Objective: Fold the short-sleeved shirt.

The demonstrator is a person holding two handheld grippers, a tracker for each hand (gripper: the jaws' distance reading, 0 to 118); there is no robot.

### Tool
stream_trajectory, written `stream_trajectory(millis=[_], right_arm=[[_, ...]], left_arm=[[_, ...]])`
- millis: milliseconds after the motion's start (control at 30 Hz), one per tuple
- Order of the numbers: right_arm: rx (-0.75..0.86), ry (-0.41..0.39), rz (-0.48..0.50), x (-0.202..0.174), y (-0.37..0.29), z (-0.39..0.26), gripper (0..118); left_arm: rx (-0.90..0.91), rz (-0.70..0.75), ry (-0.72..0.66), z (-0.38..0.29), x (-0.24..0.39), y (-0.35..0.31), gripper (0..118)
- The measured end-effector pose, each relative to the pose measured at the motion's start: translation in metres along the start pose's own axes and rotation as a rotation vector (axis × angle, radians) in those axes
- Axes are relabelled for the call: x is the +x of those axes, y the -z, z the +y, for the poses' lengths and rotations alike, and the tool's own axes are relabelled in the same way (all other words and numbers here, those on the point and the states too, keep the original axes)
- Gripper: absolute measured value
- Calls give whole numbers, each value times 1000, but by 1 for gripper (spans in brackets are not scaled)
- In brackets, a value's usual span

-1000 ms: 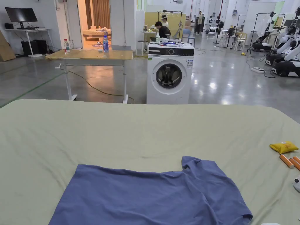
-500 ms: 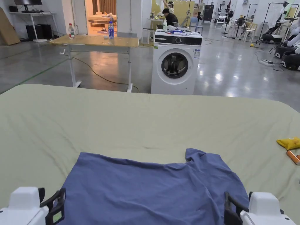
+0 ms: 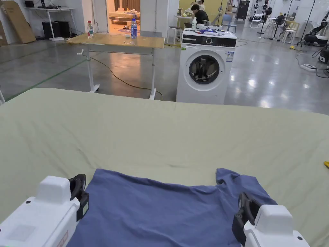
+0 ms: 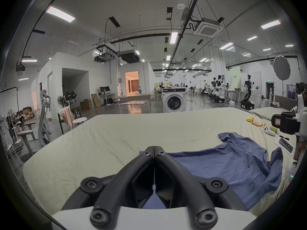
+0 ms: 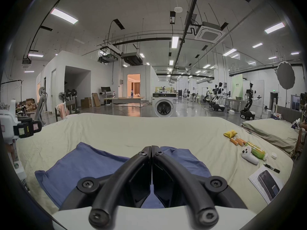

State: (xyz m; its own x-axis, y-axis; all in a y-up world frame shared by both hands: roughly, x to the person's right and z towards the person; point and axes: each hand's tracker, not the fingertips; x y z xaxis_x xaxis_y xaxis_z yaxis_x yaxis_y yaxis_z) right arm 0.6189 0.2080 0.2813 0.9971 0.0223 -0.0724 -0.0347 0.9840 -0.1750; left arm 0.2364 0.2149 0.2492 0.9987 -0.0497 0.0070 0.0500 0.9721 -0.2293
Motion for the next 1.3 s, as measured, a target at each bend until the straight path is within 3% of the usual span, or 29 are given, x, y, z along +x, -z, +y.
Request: stream_trajectory(millis=[233, 400, 500, 600, 667, 933, 1000, 1100, 1200, 1233, 1300], right_arm=[[-68, -22, 12, 13, 25, -9, 0], [-133, -18, -17, 28, 39, -22, 0], [-165, -15, -38, 36, 44, -29, 0], [-187, -11, -51, 43, 46, -34, 0], [-199, -17, -62, 46, 46, -37, 0], [-240, -6, -93, 57, 50, -46, 0], [-250, 1, -93, 58, 51, -47, 0], [-260, 11, -93, 60, 53, -47, 0], [-269, 14, -97, 66, 56, -45, 0], [-274, 13, -98, 69, 59, -44, 0], [-298, 16, -112, 78, 67, -39, 0]], left_arm=[[-310, -85, -117, 7, -62, 135, 0], [-463, -146, -130, 10, -69, 212, 2], [-506, -152, -146, 8, -74, 249, 28], [-555, -159, -186, 4, -75, 274, 61], [-593, -136, -168, -2, -74, 287, 69], [-776, -60, -51, -34, -52, 307, 65], [-740, -54, -24, -42, -45, 304, 49], [-735, -44, -19, -41, -42, 307, 41], [-725, -56, -10, -35, -43, 309, 15], [-720, -79, -2, -34, -43, 310, 0], [-728, -81, 13, -32, -43, 309, 0]])
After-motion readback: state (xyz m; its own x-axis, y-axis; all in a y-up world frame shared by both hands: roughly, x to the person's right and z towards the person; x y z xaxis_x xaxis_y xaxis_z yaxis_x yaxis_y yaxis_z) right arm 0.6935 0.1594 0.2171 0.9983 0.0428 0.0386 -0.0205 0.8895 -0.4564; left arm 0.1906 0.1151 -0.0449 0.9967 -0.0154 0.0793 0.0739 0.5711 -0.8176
